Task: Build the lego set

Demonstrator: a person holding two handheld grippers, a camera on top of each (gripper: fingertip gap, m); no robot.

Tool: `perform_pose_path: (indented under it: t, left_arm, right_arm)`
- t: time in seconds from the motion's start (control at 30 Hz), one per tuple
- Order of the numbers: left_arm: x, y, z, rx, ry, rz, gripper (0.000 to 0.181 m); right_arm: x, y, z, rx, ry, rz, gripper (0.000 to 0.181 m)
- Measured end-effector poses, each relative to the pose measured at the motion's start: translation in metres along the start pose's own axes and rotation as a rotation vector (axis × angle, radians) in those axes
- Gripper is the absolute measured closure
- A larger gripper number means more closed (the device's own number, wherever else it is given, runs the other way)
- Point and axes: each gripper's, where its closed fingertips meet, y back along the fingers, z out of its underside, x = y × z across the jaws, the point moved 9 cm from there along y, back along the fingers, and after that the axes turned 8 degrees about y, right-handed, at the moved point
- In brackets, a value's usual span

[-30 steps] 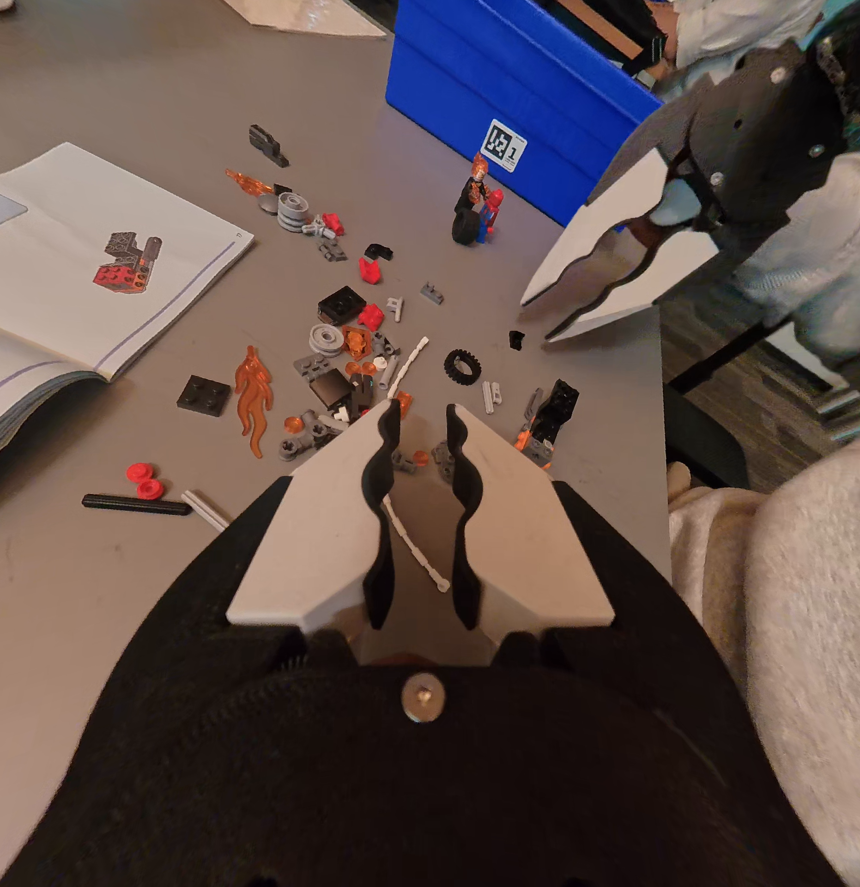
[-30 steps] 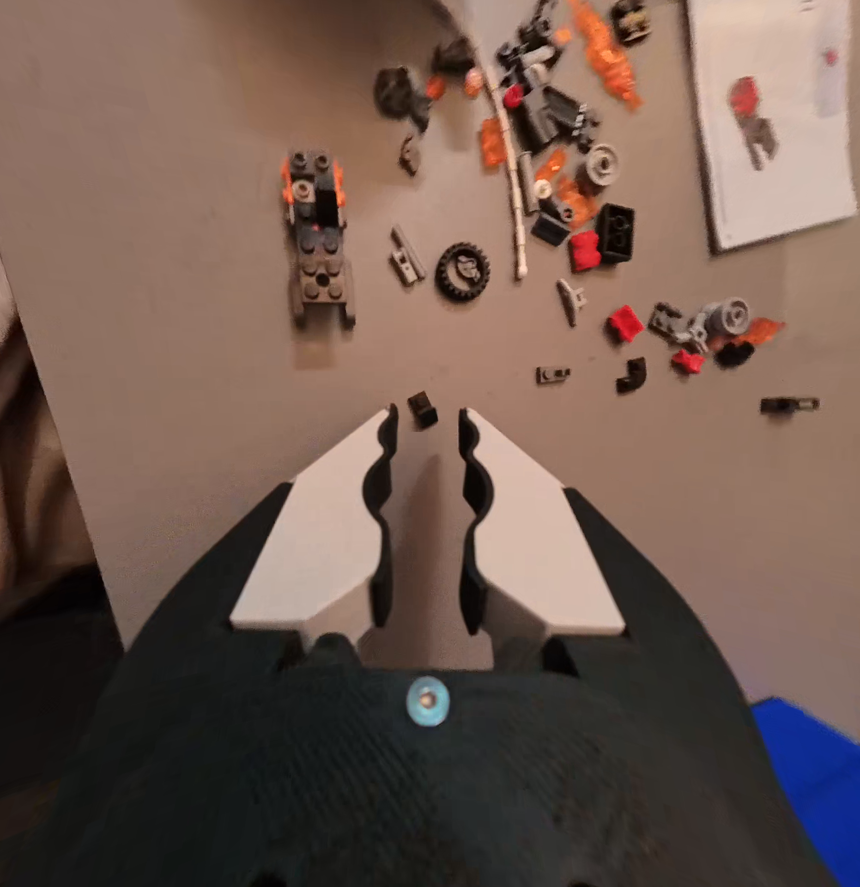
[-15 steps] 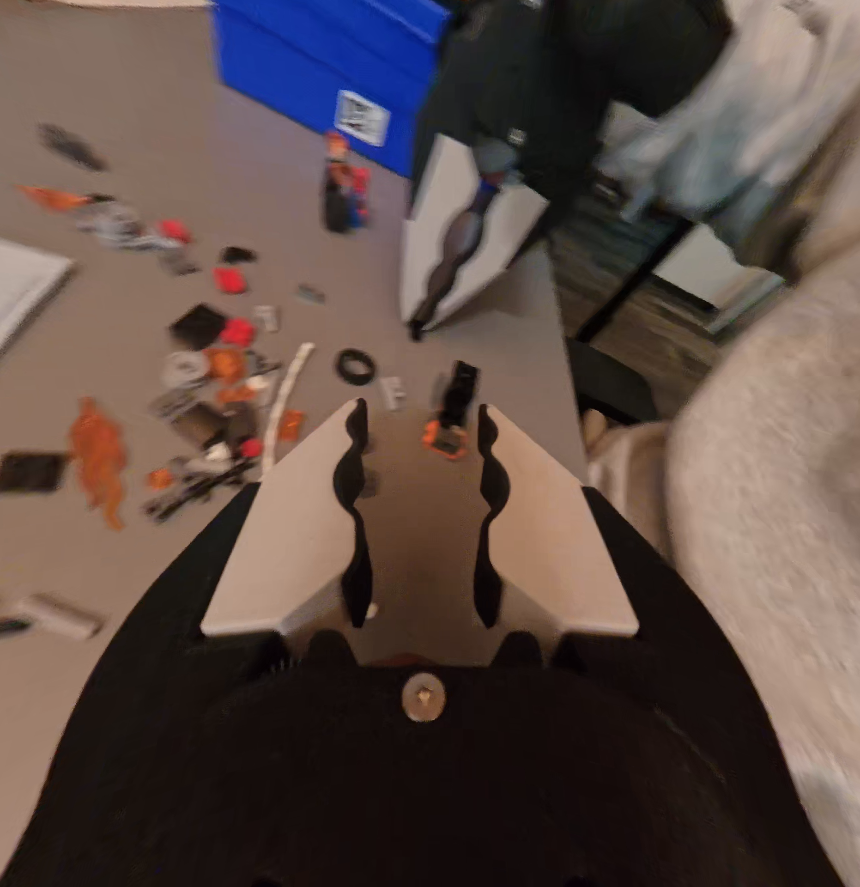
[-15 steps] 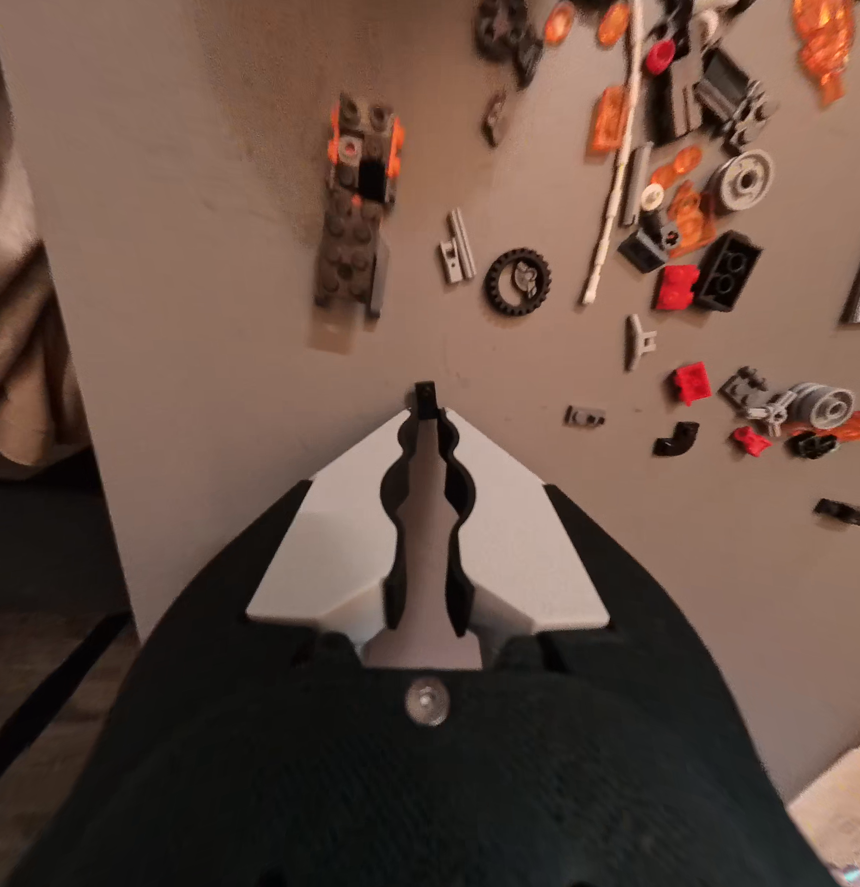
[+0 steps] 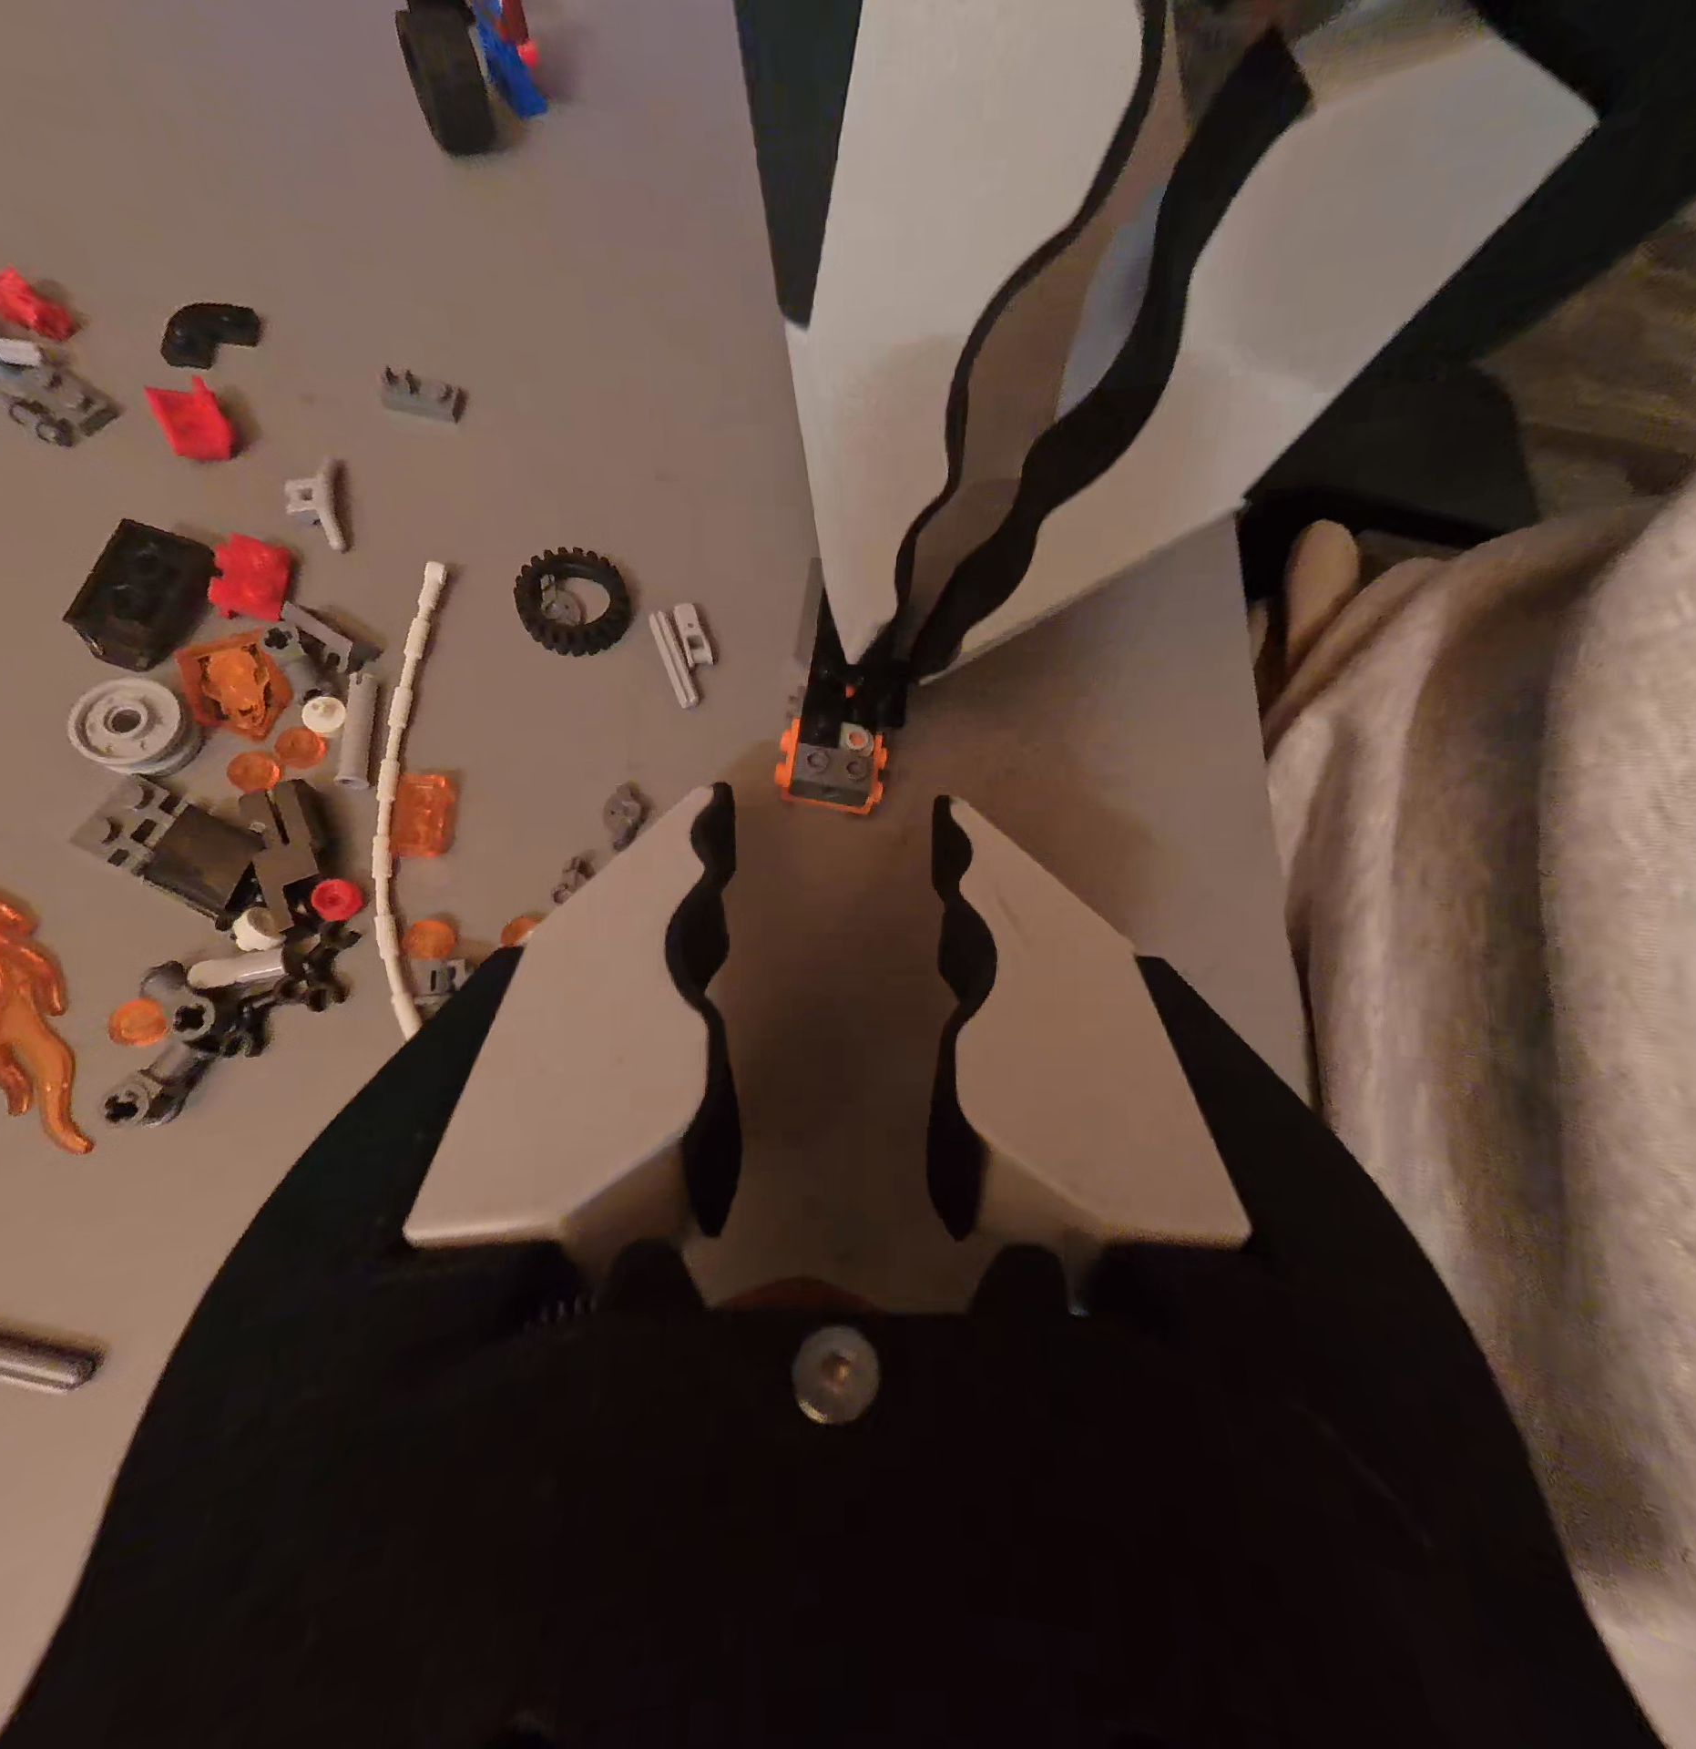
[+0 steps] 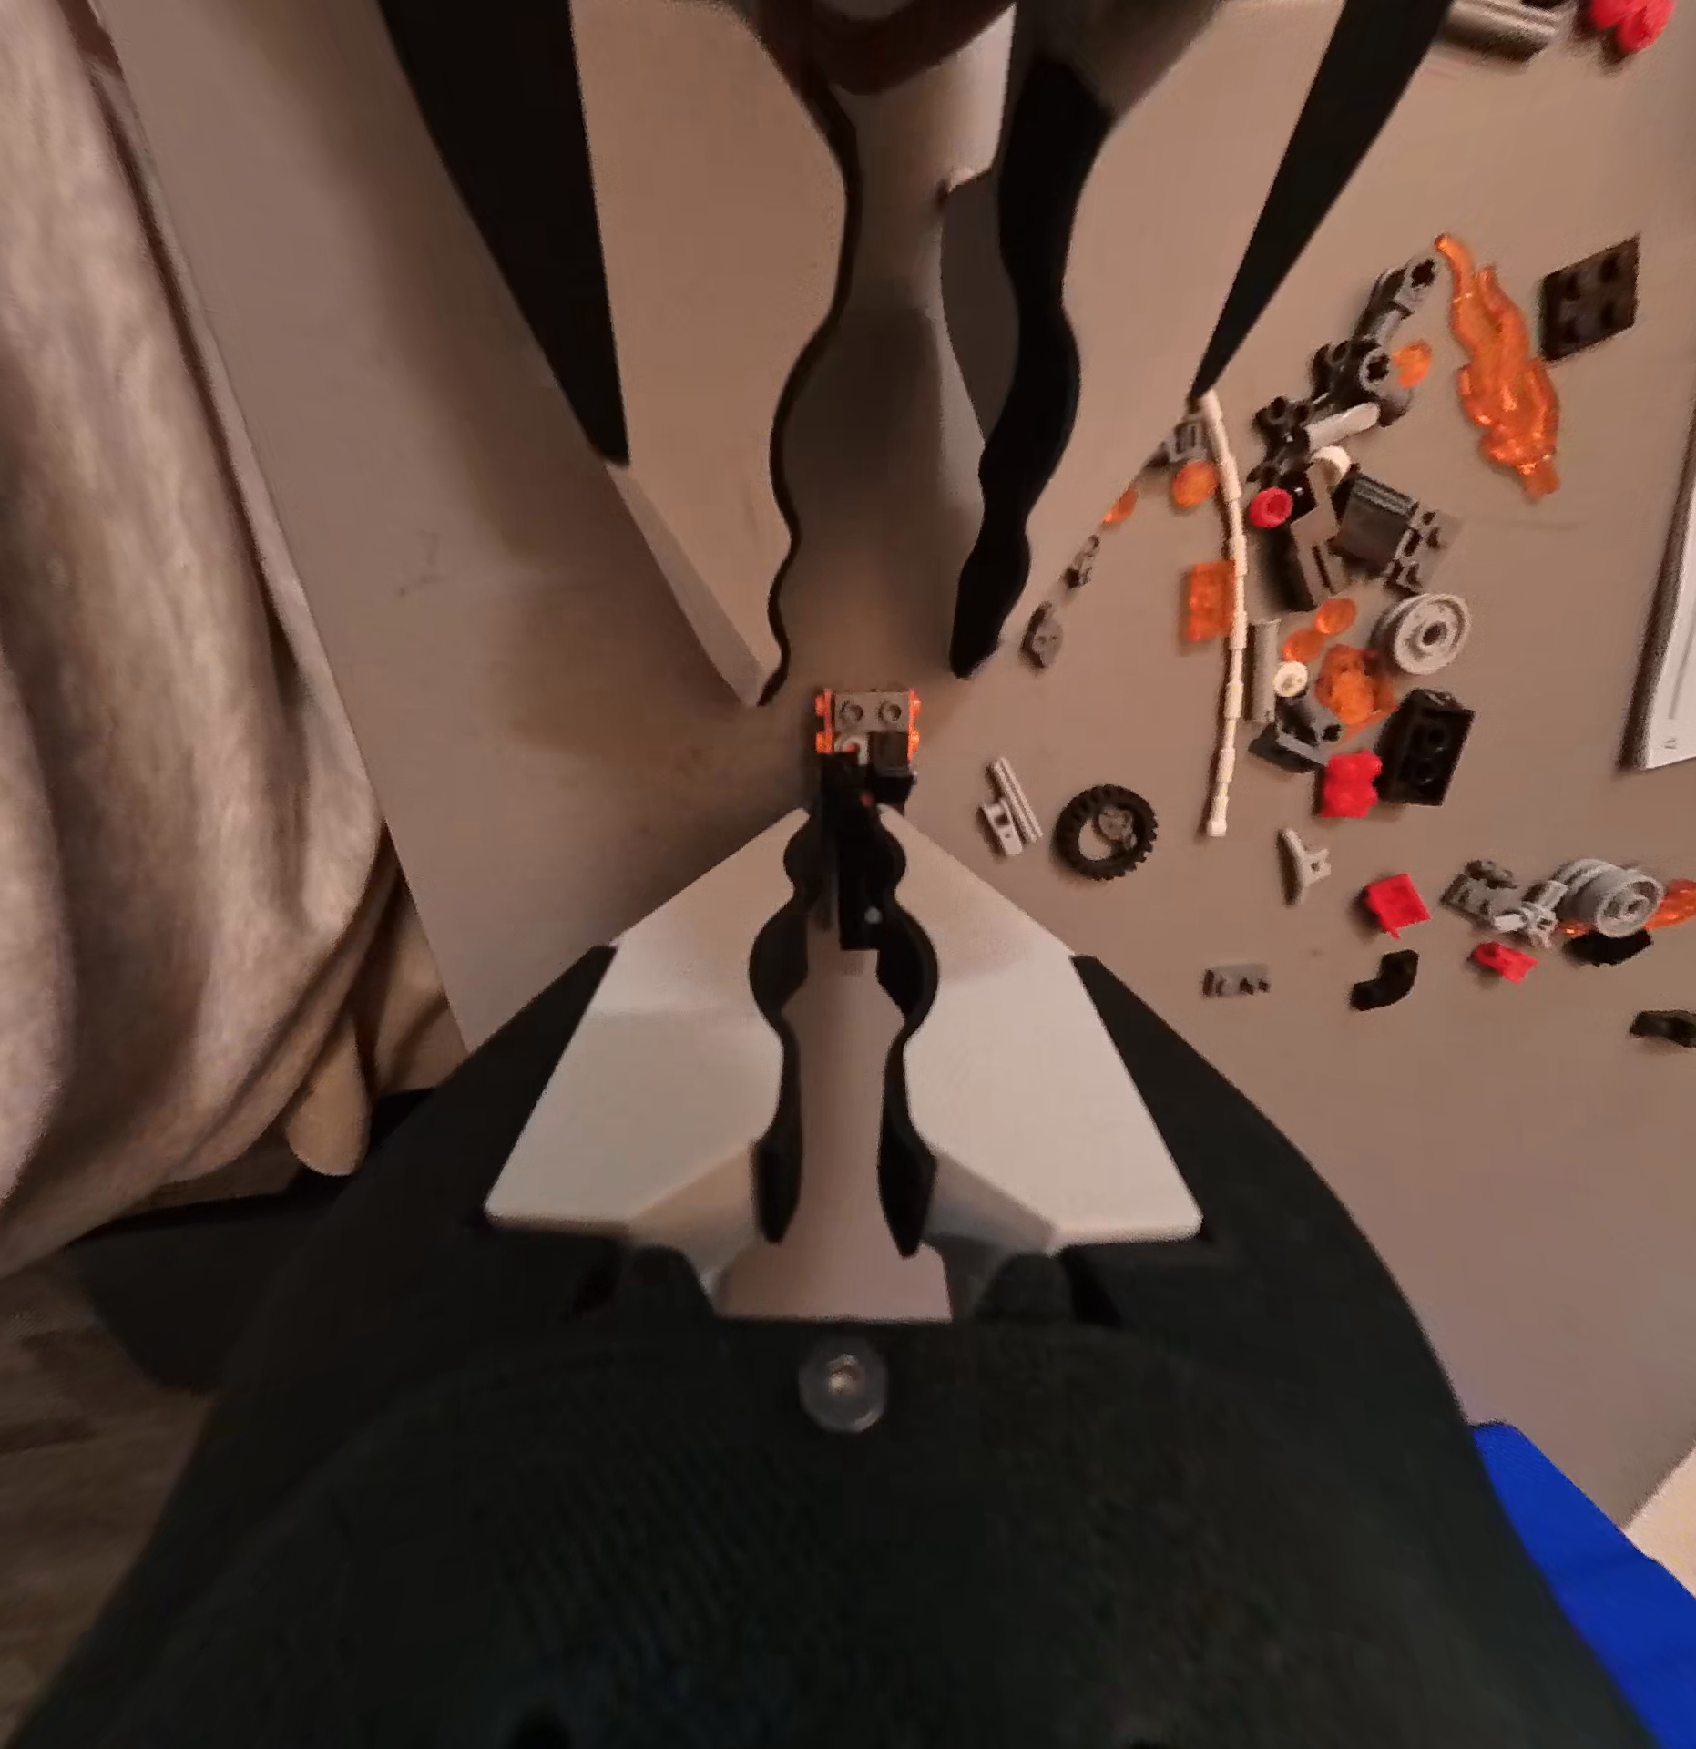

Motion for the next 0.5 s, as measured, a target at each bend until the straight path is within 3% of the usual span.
perform_pose_path:
  t: [0.03,0.27,0.5]
  left_arm:
    - [0.0001,-0.0022,0.0005,-0.019,-0.002,-0.008,0.14]
    - [-0.0008,-0.0079,-0.0027,-0.035,0.009,0.001,0.141]
    - [0.0003,-0.0108,-0.0038,-0.041,-0.004,-0.032,0.158]
  right_arm:
    - [-0.0005,-0.0017,-0.0012,-0.008,-0.001,0.007,0.175]
    - [-0.0021,-0.0068,-0.006,-0.053,0.021,0.063,0.175]
    - [-0.0024,-0.0098,-0.0058,-0.063,0.001,0.102,0.175]
